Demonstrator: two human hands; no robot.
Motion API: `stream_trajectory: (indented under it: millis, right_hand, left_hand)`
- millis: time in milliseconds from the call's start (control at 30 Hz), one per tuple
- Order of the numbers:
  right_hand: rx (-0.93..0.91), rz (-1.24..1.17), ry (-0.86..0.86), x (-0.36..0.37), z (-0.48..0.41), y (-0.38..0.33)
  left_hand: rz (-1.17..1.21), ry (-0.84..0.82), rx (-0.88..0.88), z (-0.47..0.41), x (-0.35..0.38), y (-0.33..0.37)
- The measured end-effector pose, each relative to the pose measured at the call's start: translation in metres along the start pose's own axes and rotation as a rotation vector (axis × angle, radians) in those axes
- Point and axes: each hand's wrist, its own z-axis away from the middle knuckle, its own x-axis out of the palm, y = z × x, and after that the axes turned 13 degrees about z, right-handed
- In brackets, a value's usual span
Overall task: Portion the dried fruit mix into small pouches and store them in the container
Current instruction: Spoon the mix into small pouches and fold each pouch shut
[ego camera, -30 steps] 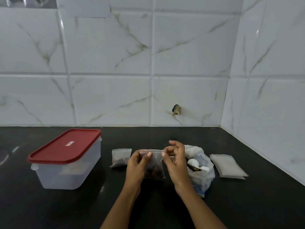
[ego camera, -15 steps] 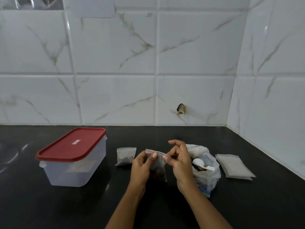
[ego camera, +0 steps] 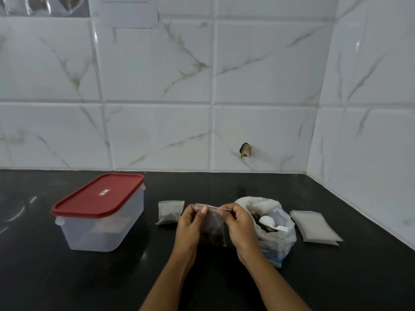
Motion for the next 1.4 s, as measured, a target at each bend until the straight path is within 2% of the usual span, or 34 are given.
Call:
stream_trajectory:
  millis: [133,267,467,633,767,867,967,1100,1167,1267,1400]
  right_hand:
    - [0.008,0.058,0.016,-0.002,-0.004,0.001]
    - [0.017,0.005,-0.005,0.0,-0.002,-0.001]
    - [0.042,-0.041,0.013,0.005,0.0,0.002]
    - [0.133,-0.04,0.059,0.01,-0.006,0.007]
    - [0.142,-0.185,0.024,0.019,-0.005,0.007]
    - [0.163,-0.252,-0.131,0.028,0.0,0.003]
    - [0.141,-0.106,-0.264,0.037,0.005,-0.003]
    - [0.142,-0.017,-0.224,0.058,-0.004,-0.014]
    - [0.104,0.115,-0.168,0.075,-0.013,-0.017]
    - [0.018,0.36,-0.086,0.097,-0.022,-0.014]
    - [-0.013,0.525,-0.108,0.109,-0.029,-0.001]
  left_hand:
    - [0.041,-0.016,0.011,-0.002,-0.002,-0.001]
    - [0.036,-0.01,0.027,-0.003,-0.003,-0.001]
    - [0.034,0.104,0.025,-0.003,-0.002,0.0]
    - [-0.358,0.064,0.091,-0.003,-0.007,-0.012]
    - [-0.417,0.145,0.16,-0.003,-0.007,-0.007]
    - [-0.368,0.233,0.213,-0.001,-0.011,0.0]
    - [-0.366,0.319,0.262,-0.002,-0.014,0.006]
    - [-0.38,0.481,0.326,-0.008,-0.023,0.011]
    - [-0.415,0.514,0.344,-0.014,-0.031,0.011]
    - [-0.489,0.516,0.287,-0.026,-0.049,0.007]
    - [-0.542,0.547,0.186,-0.044,-0.063,0.003]
